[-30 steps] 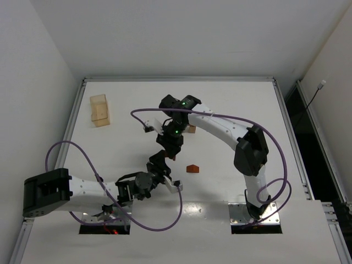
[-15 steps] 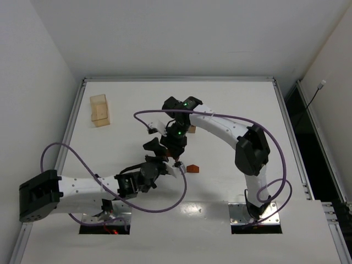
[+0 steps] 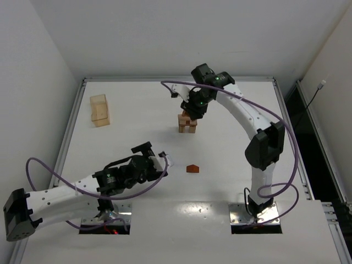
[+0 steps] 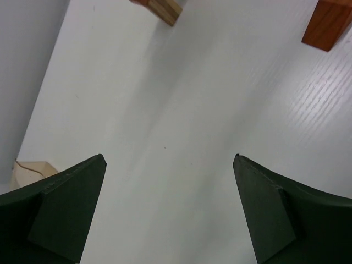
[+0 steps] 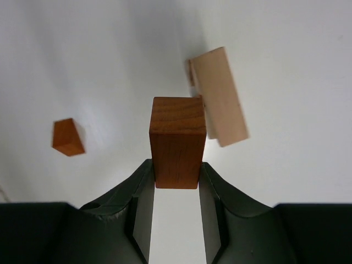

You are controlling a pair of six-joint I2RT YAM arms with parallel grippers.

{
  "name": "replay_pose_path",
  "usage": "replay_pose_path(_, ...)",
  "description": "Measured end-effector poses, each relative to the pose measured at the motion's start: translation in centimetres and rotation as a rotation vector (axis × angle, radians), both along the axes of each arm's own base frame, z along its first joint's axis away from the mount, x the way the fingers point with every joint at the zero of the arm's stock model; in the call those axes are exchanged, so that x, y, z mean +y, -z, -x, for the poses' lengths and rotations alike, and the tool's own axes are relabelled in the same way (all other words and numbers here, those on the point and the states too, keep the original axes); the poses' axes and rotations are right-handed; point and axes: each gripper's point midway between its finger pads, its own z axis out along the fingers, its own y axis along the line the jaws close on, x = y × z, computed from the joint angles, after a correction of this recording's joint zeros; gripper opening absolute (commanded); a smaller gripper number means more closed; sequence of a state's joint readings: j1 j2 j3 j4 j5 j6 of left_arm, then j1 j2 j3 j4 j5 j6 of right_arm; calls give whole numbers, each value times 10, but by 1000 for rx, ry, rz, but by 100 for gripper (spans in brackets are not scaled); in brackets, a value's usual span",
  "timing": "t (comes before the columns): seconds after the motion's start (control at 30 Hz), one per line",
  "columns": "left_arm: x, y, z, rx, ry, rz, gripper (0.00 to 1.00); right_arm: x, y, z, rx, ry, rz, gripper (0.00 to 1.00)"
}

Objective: Build the wood block tower

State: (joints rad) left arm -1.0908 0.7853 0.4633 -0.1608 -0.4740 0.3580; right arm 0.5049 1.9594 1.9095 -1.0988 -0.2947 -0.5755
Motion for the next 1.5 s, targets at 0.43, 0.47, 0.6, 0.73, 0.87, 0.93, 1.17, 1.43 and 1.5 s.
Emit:
replay_pose_path(0.43,42,12,-58,280,-249,68,100,-17,-45,-49,-277,-338,232,0)
replay_pose_path(0.47,44,17,-65,331,-266,81,100,-21,-43,-50,-278,-353,262,0)
replay_pose_path(0.6,56,31,-90,489,-333,163,100,-27,-33,-53,-270,-390,325,0)
replay_pose_path(0.73,57,34,-99,577,-335,246,100,-27,-23,-55,-262,-414,370,0)
replay_pose_path(0.87,51,40,-99,644,-322,301,100,-20,-15,-53,-251,-436,390,0)
replay_pose_path(0.93,50,44,-98,675,-327,322,100,-15,-13,-51,-248,-448,392,0)
replay_pose_path(1.17,47,46,-98,717,-337,375,100,0,-10,-55,-260,-451,383,0)
replay_pose_path(1.43,43,44,-100,719,-334,403,100,2,-3,-60,-243,-410,377,2)
replay_pose_path(1.5,43,46,-99,722,-335,402,100,2,-2,-59,-238,-399,376,2)
